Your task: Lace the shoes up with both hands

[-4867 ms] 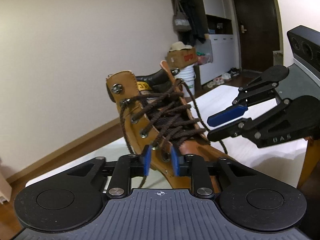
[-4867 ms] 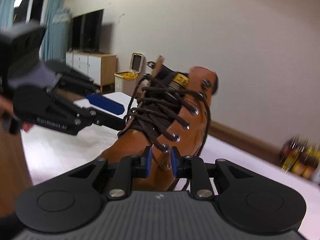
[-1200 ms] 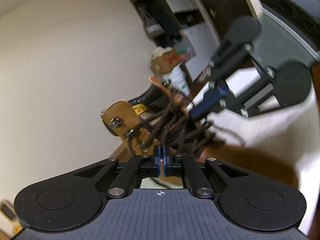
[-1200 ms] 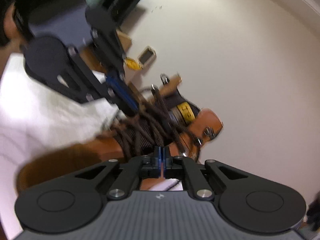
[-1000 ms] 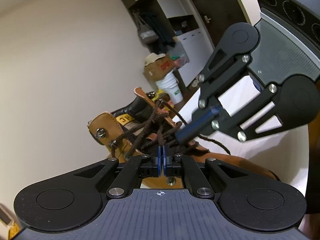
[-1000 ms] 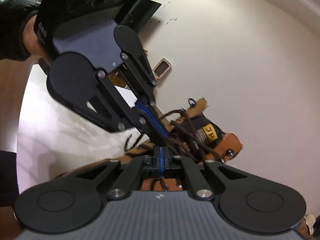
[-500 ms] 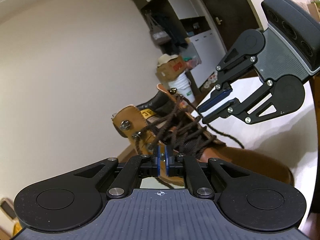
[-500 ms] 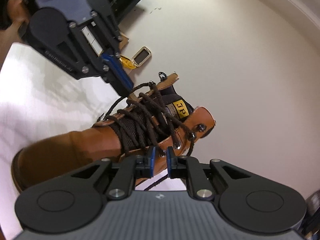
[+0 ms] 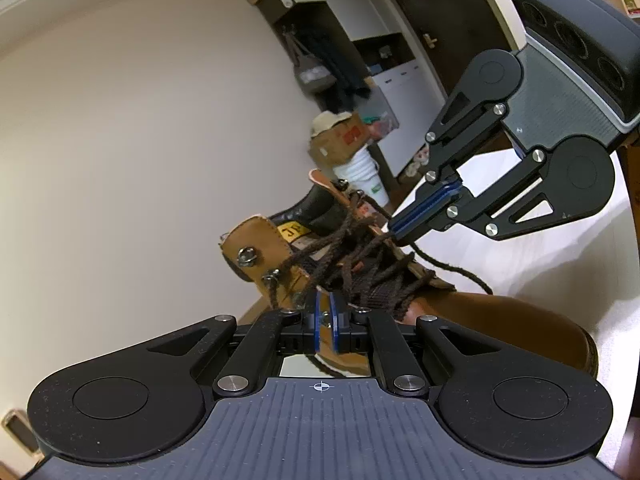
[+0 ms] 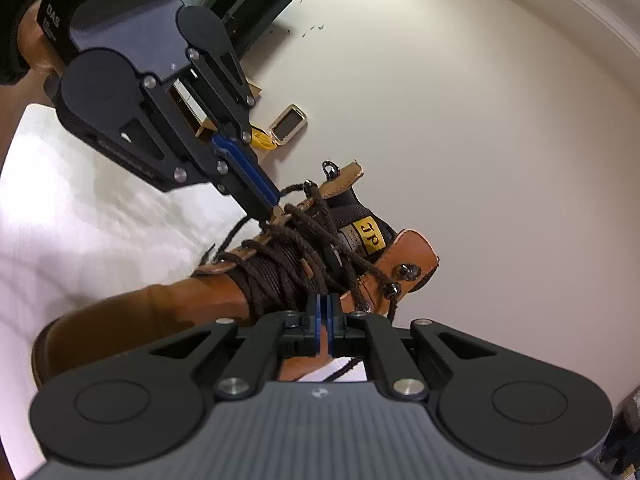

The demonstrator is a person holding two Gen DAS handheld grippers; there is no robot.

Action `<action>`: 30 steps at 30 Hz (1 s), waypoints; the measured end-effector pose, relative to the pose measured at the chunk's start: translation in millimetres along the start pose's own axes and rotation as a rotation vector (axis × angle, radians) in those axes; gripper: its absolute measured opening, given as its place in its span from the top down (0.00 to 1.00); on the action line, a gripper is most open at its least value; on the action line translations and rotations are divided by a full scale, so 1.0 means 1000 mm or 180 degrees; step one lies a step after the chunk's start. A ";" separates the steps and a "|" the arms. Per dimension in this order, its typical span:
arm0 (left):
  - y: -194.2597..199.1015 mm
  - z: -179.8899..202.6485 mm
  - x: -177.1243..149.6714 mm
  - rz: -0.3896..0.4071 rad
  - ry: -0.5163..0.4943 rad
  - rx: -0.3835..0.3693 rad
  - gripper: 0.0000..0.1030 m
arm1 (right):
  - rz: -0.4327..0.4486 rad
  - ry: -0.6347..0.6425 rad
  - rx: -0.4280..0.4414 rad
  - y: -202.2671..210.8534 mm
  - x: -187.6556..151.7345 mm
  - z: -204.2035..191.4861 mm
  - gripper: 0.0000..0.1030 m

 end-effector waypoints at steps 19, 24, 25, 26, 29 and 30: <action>-0.016 0.000 0.001 -0.0054 -0.0353 0.0099 0.81 | 0.0028 0.0234 -0.0163 -0.013 0.008 0.013 0.87; -0.019 0.002 0.003 -0.0087 -0.0470 0.0094 0.83 | -0.0043 0.0321 -0.0092 -0.018 0.010 0.012 0.88; -0.019 0.004 0.004 -0.0098 -0.0520 0.0103 0.84 | -0.0055 0.0324 -0.0072 -0.019 0.010 0.012 0.89; -0.019 0.004 0.004 -0.0105 -0.0547 0.0104 0.84 | -0.0065 0.0333 -0.0063 -0.019 0.010 0.011 0.89; -0.021 0.007 0.004 -0.0122 -0.0625 0.0100 0.88 | -0.0074 0.0366 -0.0065 -0.020 0.011 0.009 0.90; -0.022 0.009 0.005 -0.0143 -0.0647 0.0057 0.91 | -0.0077 0.0358 -0.0063 -0.020 0.011 0.009 0.90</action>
Point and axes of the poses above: each gripper's, at about its wrist camera, not at the fingertips, and y roughly against the way its jaws point, z to its right, x to its top, the point moved 10 cm from there along -y, roughly the way its jaws point, and after that the axes turned 6 degrees about -y, right-handed, at the moved point
